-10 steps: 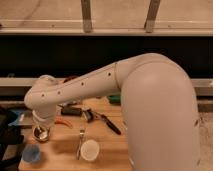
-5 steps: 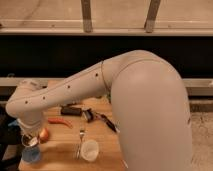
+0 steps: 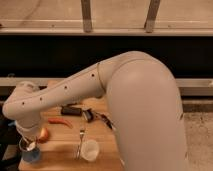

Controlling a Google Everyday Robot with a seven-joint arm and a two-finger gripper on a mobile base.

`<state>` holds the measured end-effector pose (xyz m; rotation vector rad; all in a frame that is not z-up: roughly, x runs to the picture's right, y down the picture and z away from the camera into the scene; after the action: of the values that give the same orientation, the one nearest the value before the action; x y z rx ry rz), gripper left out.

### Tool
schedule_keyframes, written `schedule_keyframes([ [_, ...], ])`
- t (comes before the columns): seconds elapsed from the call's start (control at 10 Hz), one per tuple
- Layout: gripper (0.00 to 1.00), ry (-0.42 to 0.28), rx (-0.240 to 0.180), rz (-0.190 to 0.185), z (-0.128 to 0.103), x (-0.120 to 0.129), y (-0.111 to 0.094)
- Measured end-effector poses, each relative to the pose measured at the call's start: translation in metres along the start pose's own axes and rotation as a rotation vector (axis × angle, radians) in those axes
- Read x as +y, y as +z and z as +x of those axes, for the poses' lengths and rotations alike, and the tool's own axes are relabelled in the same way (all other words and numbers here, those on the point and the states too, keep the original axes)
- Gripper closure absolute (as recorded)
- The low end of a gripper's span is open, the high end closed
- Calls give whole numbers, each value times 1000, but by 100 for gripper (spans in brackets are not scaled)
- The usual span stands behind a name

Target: Stack cups on top of each other

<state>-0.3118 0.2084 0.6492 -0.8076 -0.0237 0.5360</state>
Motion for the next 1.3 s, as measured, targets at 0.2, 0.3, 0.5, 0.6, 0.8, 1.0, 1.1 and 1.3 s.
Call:
schedule_keyframes([
  [0.2, 82, -2, 22, -39, 3, 3, 12],
  [0.3, 74, -3, 29, -55, 3, 4, 16],
  [0.5, 54, -7, 39, -87, 3, 6, 24],
  [0.6, 44, -9, 42, -100, 2, 6, 26],
  [0.8, 28, -14, 36, -119, 1, 6, 27],
  [1.0, 27, -15, 35, -120, 1, 6, 27],
  [1.1, 27, -16, 35, -120, 1, 7, 27],
  [1.3, 27, -15, 35, -120, 1, 6, 27],
])
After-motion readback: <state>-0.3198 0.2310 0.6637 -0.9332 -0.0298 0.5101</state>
